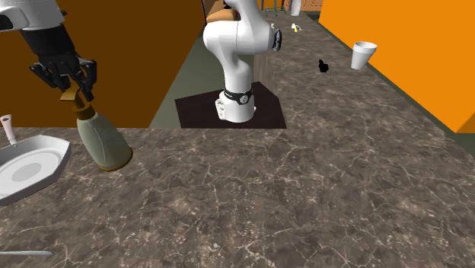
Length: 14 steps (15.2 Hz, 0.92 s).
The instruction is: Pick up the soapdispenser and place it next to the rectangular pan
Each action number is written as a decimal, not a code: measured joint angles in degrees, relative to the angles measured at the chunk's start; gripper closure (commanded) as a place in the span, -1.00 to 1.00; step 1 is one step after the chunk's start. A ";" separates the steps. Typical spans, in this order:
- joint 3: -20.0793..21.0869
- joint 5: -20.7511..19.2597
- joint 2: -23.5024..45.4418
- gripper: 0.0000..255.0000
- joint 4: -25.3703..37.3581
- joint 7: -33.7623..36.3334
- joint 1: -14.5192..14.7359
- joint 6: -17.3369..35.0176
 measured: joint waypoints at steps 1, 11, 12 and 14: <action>-0.01 0.07 0.11 1.00 -0.09 -0.02 0.02 0.18; -0.05 0.20 0.26 -1.00 -0.17 -0.10 0.04 0.43; -0.05 0.20 0.26 -1.00 -0.17 -0.10 0.04 0.43; 0.18 -0.28 -0.42 -1.00 0.29 0.29 0.01 -0.52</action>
